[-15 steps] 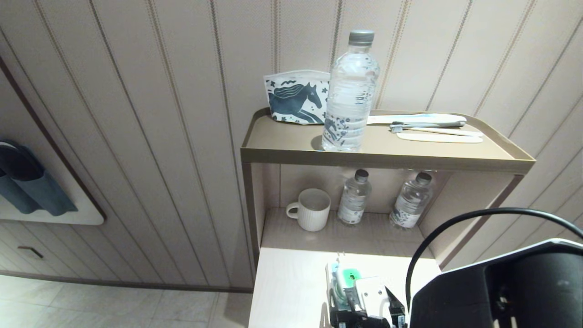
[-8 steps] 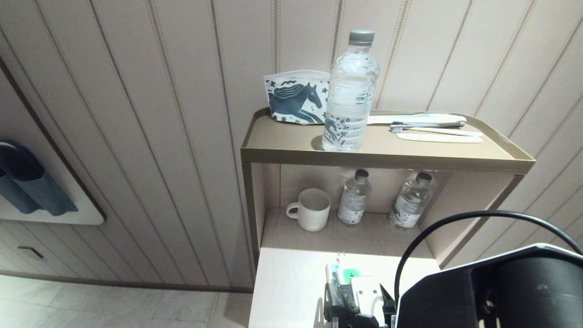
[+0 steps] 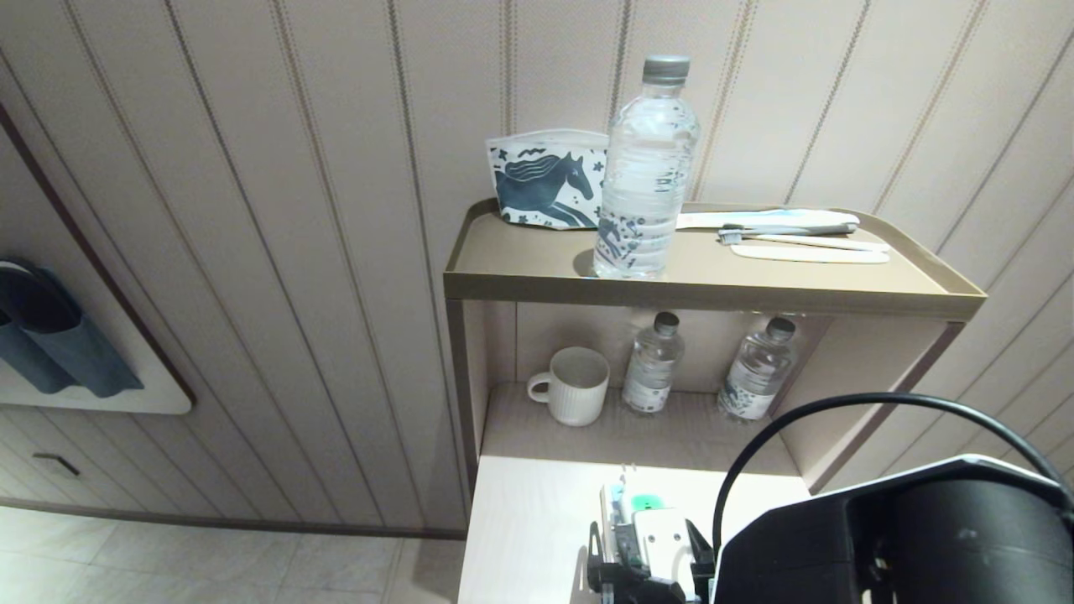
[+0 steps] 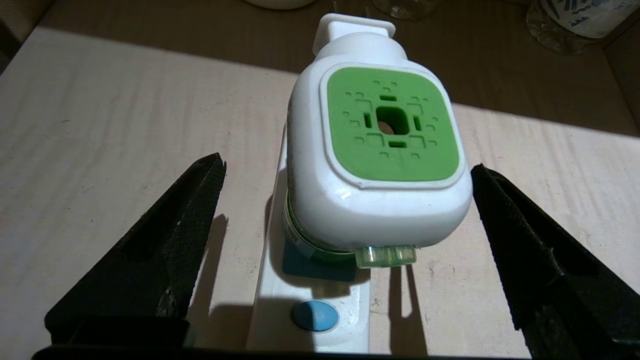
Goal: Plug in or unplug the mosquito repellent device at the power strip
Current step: Insert the plug into the socket
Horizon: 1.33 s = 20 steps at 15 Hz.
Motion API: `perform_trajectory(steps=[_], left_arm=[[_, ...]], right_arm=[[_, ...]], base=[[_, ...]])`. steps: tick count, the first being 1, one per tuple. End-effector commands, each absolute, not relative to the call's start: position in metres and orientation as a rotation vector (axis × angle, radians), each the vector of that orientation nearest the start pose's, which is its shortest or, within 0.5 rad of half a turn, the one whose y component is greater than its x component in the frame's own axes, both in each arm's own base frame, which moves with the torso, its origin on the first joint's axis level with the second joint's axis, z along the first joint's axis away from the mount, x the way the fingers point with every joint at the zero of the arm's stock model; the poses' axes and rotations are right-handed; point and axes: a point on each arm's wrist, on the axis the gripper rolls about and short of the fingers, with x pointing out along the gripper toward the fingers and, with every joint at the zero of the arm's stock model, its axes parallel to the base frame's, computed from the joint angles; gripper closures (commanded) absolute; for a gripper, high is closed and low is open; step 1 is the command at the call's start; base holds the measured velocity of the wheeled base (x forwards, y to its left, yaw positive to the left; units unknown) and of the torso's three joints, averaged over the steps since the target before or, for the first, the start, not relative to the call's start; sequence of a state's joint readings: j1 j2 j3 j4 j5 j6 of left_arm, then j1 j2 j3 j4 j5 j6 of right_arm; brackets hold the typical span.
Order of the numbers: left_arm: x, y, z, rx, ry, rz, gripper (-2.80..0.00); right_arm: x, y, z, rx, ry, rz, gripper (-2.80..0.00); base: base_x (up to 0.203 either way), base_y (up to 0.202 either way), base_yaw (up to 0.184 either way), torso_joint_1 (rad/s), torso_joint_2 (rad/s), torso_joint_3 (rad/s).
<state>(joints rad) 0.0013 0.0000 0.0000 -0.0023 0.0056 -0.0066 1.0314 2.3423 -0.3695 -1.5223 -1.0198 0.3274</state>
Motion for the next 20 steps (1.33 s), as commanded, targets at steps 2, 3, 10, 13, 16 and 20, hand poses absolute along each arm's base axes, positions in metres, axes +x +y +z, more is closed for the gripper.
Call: perform_trajectory(steps=[2, 3, 10, 13, 16, 20], left_arm=[[-0.023, 0.0, 0.076, -0.006, -0.003, 0.008, 0.0], [-0.023, 0.0, 0.076, -0.008, -0.003, 0.008, 0.0], [-0.023, 0.0, 0.076, -0.008, -0.003, 0.008, 0.0], [-0.023, 0.0, 0.076, -0.006, -0.003, 0.008, 0.0], [-0.023, 0.0, 0.076, -0.006, -0.002, 0.008, 0.0], [-0.023, 0.0, 0.076, -0.005, -0.003, 0.008, 0.0]], right_arm=[[0.173, 0.246, -0.009, 0.006, 0.192, -0.036, -2.8], [0.174, 0.247, -0.008, 0.012, 0.189, -0.039, -2.8], [0.179, 0.249, -0.006, 0.012, 0.178, -0.045, -2.8], [0.182, 0.247, -0.005, 0.011, 0.177, -0.054, -2.8], [0.186, 0.246, -0.005, 0.011, 0.175, -0.066, -2.8], [0.186, 0.245, -0.006, 0.002, 0.178, -0.066, 0.0]], base=[[0.0, 0.0, 0.0, 0.0, 0.0, 0.0], [0.0, 0.0, 0.0, 0.0, 0.0, 0.0], [0.0, 0.0, 0.0, 0.0, 0.0, 0.0], [0.0, 0.0, 0.0, 0.0, 0.0, 0.0], [0.0, 0.0, 0.0, 0.0, 0.0, 0.0], [0.0, 0.0, 0.0, 0.0, 0.0, 0.0]])
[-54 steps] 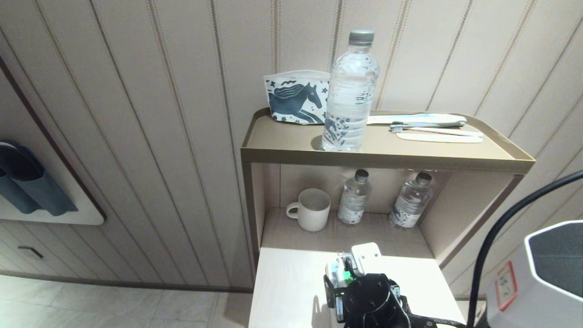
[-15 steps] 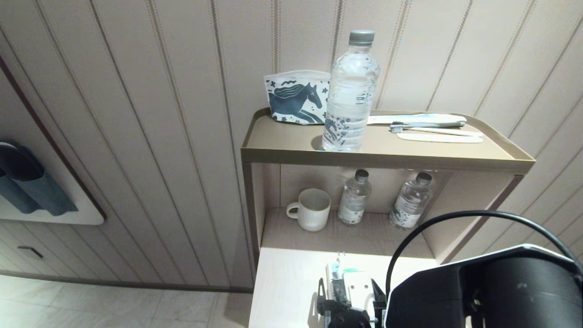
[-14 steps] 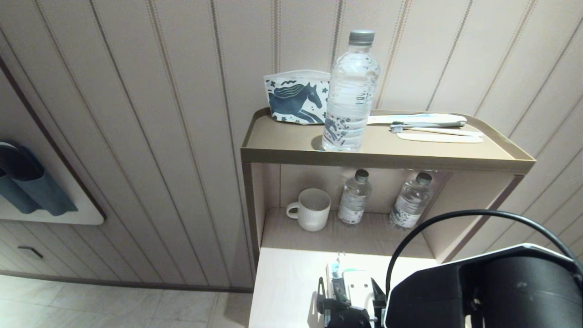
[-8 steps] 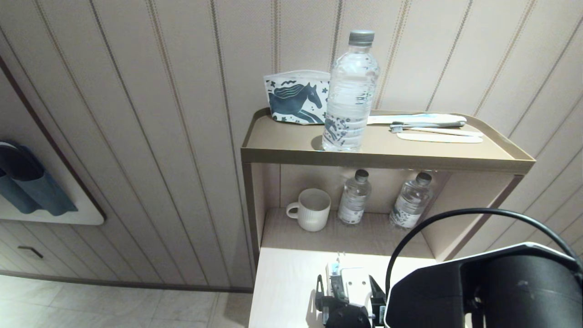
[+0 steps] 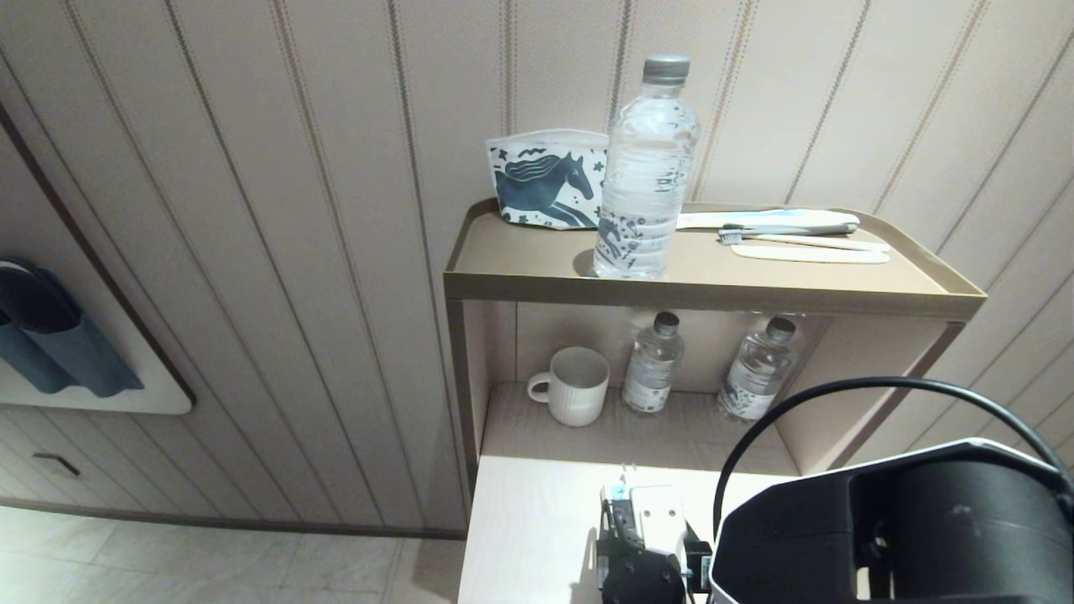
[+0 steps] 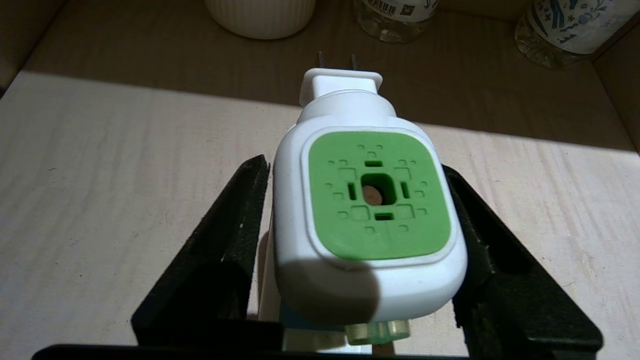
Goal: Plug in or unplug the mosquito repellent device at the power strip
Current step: Insert the plug into the socket
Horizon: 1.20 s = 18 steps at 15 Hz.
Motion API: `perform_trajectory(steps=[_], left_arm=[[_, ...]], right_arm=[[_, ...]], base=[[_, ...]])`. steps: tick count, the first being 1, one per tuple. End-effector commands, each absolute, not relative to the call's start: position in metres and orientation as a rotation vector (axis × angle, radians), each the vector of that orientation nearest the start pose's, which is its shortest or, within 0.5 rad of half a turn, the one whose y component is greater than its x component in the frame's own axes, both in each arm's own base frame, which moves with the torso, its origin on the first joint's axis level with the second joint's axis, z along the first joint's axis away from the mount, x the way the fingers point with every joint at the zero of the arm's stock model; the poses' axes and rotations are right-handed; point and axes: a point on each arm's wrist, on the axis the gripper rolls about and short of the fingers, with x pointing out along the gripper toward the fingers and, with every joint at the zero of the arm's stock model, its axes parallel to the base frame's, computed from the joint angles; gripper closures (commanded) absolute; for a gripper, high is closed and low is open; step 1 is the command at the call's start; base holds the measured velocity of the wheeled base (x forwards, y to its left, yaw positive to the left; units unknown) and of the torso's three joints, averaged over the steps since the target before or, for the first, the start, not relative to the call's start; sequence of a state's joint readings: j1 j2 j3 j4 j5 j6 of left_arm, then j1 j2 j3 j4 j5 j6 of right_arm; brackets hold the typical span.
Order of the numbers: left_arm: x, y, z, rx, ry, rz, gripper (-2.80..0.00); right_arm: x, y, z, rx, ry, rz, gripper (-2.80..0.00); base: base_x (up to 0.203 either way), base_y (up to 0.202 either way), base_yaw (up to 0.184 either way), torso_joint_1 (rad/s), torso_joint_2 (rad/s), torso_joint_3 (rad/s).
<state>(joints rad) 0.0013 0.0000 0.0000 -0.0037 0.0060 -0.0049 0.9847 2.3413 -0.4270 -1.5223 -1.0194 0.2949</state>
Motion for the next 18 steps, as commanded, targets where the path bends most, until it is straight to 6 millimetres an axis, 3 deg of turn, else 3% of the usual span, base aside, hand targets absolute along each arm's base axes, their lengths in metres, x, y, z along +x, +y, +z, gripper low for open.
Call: perform_trajectory(steps=[1, 9, 18], left_arm=[[-0.023, 0.0, 0.076, -0.006, -0.003, 0.008, 0.0], [-0.023, 0.0, 0.076, -0.006, -0.002, 0.006, 0.0], [-0.023, 0.0, 0.076, -0.006, 0.0, 0.006, 0.0]], right_arm=[[0.186, 0.245, -0.006, 0.002, 0.178, -0.066, 0.0], [0.189, 0.244, -0.006, -0.01, 0.178, -0.073, 0.0], [0.174, 0.224, 0.042, -0.121, 0.146, -0.01, 0.0]], base=[[0.0, 0.0, 0.0, 0.0, 0.0, 0.0], [0.0, 0.0, 0.0, 0.0, 0.0, 0.0], [0.0, 0.0, 0.0, 0.0, 0.0, 0.0]])
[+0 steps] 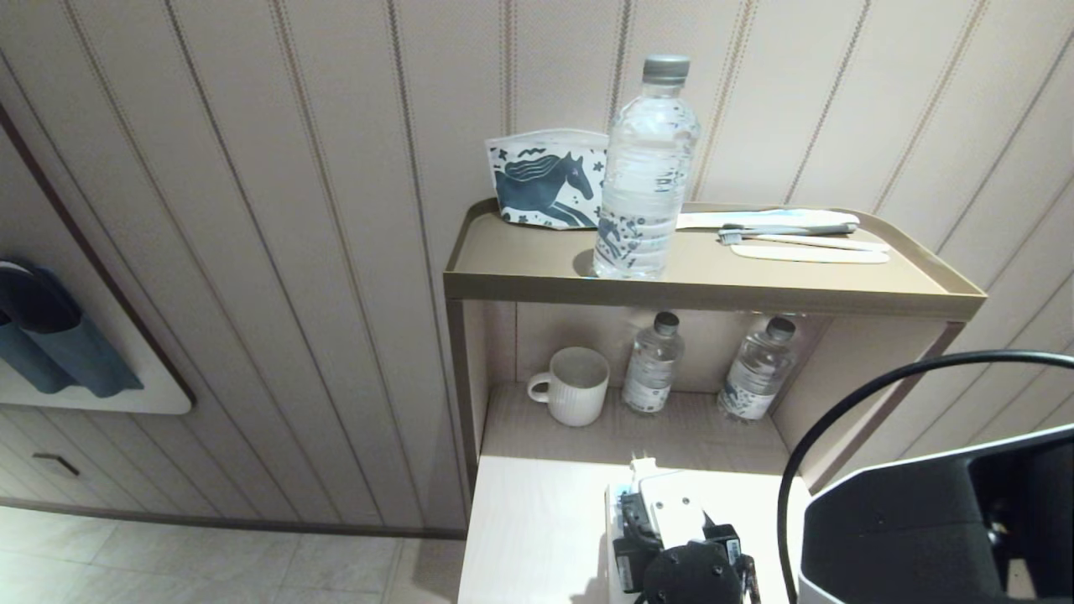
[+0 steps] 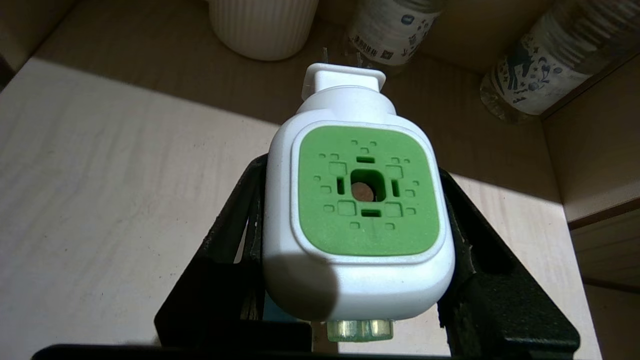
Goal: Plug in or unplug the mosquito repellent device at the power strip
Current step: Insert the plug into the socket
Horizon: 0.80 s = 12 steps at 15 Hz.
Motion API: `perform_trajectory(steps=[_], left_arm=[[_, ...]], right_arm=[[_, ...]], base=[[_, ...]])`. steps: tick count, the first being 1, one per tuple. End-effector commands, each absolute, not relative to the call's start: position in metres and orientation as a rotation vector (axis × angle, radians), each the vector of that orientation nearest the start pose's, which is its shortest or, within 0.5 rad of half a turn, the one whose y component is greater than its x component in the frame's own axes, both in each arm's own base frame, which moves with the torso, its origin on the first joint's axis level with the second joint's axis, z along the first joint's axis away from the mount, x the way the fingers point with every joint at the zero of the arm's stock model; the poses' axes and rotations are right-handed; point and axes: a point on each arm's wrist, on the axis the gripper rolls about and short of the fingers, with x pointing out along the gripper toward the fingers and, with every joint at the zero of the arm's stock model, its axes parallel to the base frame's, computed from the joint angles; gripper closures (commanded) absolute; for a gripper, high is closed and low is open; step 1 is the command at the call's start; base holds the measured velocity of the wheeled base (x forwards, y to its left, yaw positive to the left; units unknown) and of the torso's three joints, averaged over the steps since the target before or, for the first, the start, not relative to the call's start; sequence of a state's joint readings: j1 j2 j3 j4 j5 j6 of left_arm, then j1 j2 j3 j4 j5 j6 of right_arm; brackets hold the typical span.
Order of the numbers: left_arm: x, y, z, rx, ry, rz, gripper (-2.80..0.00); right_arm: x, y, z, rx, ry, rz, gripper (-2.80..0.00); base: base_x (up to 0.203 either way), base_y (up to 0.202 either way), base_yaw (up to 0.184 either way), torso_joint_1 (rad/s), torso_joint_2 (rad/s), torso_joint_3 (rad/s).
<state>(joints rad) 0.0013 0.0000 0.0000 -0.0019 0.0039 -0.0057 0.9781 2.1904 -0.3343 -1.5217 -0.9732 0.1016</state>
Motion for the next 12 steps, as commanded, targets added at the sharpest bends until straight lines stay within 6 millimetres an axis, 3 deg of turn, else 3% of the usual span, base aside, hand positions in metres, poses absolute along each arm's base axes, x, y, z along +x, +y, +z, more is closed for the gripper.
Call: perform_trajectory(steps=[1, 6, 12], left_arm=[[-0.023, 0.0, 0.076, -0.005, 0.0, 0.006, 0.0], [-0.023, 0.0, 0.076, -0.005, 0.0, 0.005, 0.0], [-0.023, 0.0, 0.076, -0.003, 0.0, 0.004, 0.0]], right_arm=[[0.174, 0.223, 0.047, -0.137, 0.153, -0.01, 0.0], [0.183, 0.215, 0.082, -0.162, 0.18, -0.031, 0.0], [0.177, 0.208, 0.118, -0.202, 0.326, 0.055, 0.0]], base=[[0.0, 0.0, 0.0, 0.0, 0.0, 0.0], [0.0, 0.0, 0.0, 0.0, 0.0, 0.0], [0.0, 0.0, 0.0, 0.0, 0.0, 0.0]])
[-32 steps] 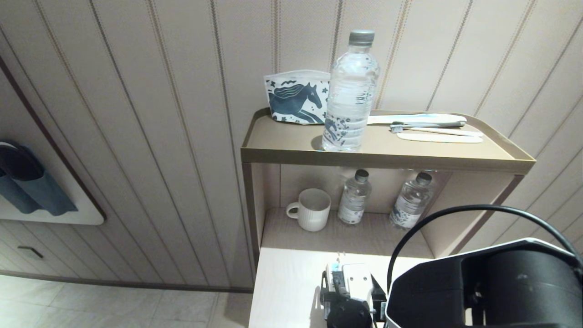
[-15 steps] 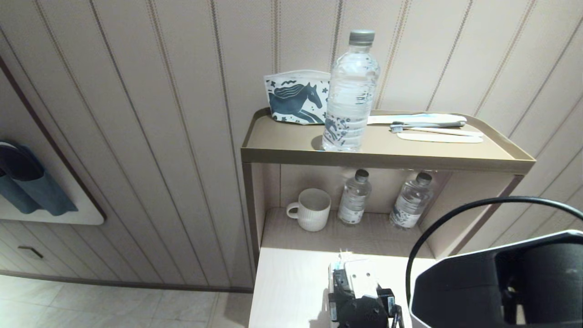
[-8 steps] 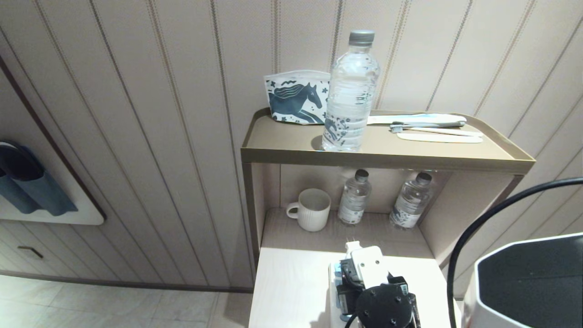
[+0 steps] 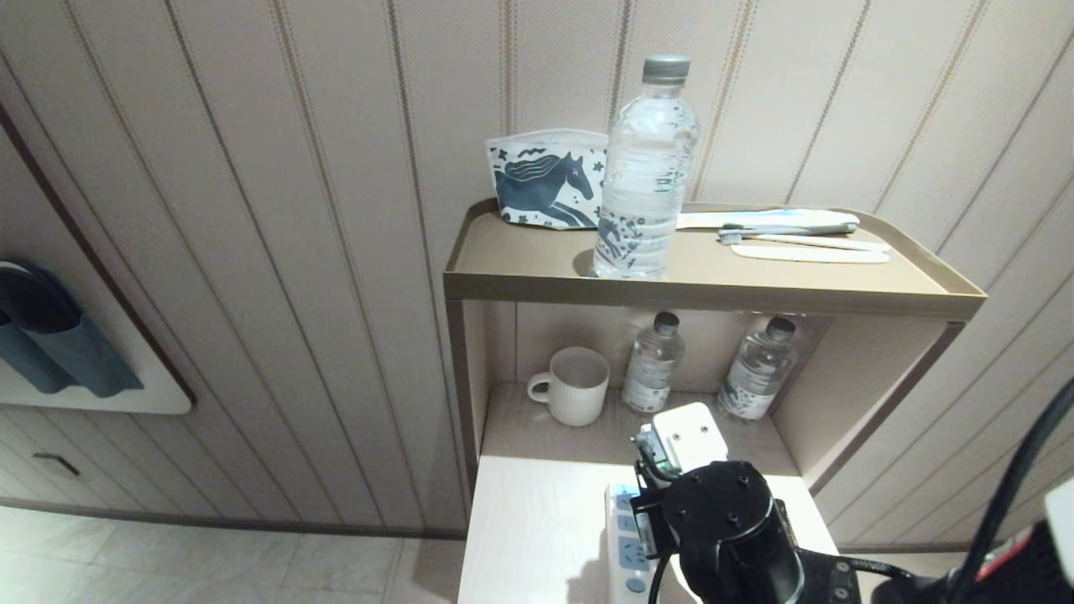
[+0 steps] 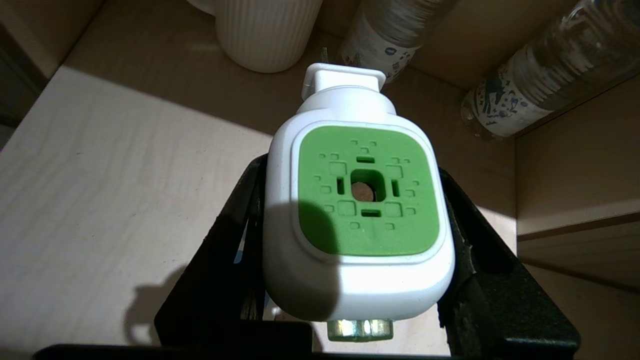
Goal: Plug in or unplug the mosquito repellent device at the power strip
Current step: Insert the plug into the socket
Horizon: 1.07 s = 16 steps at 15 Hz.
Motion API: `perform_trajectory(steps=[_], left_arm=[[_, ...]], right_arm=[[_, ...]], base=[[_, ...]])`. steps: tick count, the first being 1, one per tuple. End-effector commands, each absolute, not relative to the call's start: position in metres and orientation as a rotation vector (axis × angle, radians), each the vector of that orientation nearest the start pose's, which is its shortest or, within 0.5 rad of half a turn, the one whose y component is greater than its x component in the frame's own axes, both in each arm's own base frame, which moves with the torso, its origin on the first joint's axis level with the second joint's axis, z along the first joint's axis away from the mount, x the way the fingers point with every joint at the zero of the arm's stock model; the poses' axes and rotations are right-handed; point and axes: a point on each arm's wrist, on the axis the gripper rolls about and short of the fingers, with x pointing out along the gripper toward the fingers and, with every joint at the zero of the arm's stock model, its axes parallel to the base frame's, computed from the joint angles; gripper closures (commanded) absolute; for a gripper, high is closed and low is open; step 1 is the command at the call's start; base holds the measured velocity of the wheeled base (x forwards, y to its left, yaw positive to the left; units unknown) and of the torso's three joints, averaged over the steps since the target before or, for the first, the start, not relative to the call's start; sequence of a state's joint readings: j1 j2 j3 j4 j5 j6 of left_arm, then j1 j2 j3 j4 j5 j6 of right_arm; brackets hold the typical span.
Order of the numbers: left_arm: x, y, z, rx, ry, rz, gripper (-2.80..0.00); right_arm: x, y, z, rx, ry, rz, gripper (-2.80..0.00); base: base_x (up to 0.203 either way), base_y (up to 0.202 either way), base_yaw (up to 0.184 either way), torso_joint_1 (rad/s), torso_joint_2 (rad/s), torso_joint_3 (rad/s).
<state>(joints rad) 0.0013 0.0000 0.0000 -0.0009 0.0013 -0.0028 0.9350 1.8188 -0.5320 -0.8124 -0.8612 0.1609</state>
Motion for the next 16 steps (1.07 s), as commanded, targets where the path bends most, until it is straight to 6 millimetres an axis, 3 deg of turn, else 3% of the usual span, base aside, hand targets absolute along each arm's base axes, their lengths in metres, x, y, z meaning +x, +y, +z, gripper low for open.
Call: perform_trajectory(steps=[1, 3, 8, 11, 16], left_arm=[[-0.023, 0.0, 0.076, -0.003, 0.0, 0.003, 0.0], [-0.023, 0.0, 0.076, -0.003, 0.0, 0.003, 0.0], [-0.023, 0.0, 0.076, -0.005, 0.0, 0.003, 0.0], [-0.023, 0.0, 0.076, -0.005, 0.001, 0.003, 0.0], [-0.023, 0.0, 0.076, -0.005, 0.002, 0.003, 0.0]], right_arm=[[0.178, 0.206, 0.124, -0.181, 0.363, 0.072, 0.0], [0.18, 0.201, 0.135, -0.18, 0.49, 0.106, 0.0], [0.199, 0.192, 0.186, -0.046, 0.933, 0.138, 0.0], [0.214, 0.195, 0.184, -0.083, 1.162, 0.094, 0.0], [0.226, 0.205, 0.2, -0.135, 1.275, 0.121, 0.0]], base=[[0.0, 0.0, 0.0, 0.0, 0.0, 0.0], [0.0, 0.0, 0.0, 0.0, 0.0, 0.0], [0.0, 0.0, 0.0, 0.0, 0.0, 0.0], [0.0, 0.0, 0.0, 0.0, 0.0, 0.0], [0.0, 0.0, 0.0, 0.0, 0.0, 0.0]])
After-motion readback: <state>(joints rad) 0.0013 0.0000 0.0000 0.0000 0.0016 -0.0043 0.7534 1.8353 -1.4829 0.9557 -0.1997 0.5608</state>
